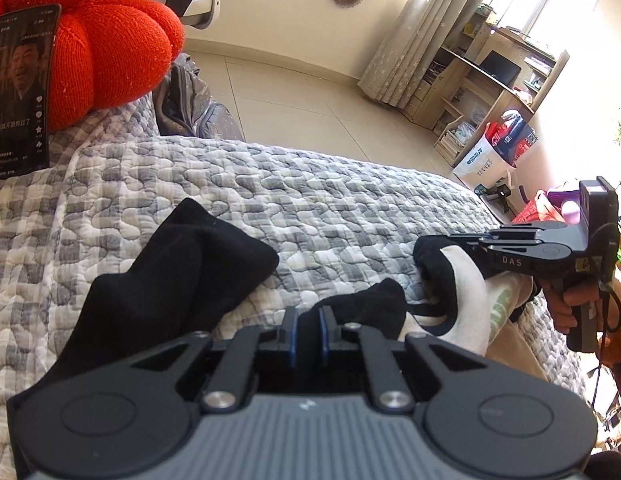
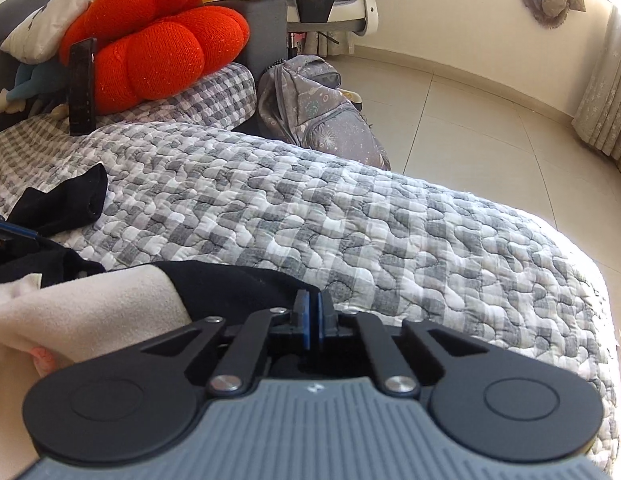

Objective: Fold clothes

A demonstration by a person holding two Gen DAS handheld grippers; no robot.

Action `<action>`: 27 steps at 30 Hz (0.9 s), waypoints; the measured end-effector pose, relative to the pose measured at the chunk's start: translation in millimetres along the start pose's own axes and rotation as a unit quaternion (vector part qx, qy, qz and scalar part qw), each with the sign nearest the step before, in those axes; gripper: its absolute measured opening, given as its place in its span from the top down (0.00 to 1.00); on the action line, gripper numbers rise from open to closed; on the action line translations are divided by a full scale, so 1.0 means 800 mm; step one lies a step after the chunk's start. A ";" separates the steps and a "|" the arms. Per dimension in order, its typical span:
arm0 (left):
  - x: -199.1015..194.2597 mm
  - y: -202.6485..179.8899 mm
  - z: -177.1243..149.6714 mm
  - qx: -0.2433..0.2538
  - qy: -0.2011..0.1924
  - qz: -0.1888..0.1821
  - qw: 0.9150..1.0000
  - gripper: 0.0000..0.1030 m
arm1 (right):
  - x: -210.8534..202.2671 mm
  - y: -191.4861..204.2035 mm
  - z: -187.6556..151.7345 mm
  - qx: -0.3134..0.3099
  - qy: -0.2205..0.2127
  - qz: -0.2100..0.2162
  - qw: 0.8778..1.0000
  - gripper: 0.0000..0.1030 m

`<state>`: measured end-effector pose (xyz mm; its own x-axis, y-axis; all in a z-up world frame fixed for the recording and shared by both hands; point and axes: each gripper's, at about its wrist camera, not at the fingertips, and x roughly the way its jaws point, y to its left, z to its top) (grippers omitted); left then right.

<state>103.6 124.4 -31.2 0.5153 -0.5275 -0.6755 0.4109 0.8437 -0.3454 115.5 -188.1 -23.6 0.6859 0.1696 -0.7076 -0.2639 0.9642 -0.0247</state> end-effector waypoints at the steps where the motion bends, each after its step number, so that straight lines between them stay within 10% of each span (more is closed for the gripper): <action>1: 0.000 -0.002 0.002 0.004 -0.005 0.005 1.000 0.90 | -0.006 0.000 -0.001 -0.001 -0.011 -0.008 1.000 0.96; 10: 0.003 -0.008 0.004 0.037 0.001 0.009 0.999 0.97 | -0.073 -0.018 -0.001 0.053 -0.125 -0.058 0.989 0.97; 15: 0.011 -0.016 -0.003 0.061 0.021 0.009 0.998 0.69 | -0.086 -0.016 -0.026 0.052 -0.103 -0.073 0.991 0.97; 22: 0.019 -0.024 -0.008 0.087 0.026 0.020 0.996 0.68 | -0.085 -0.023 -0.079 0.075 -0.066 -0.076 0.992 0.97; 27: 0.014 -0.031 -0.007 0.089 -0.011 0.038 0.995 0.97 | -0.087 -0.019 -0.085 0.085 -0.073 -0.081 0.990 0.97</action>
<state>94.8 97.9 -33.8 0.5660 -0.4659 -0.6801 0.4960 0.8514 -0.1705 25.8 -228.2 -21.8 0.8044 0.0246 -0.5936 -0.0318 0.9995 -0.0016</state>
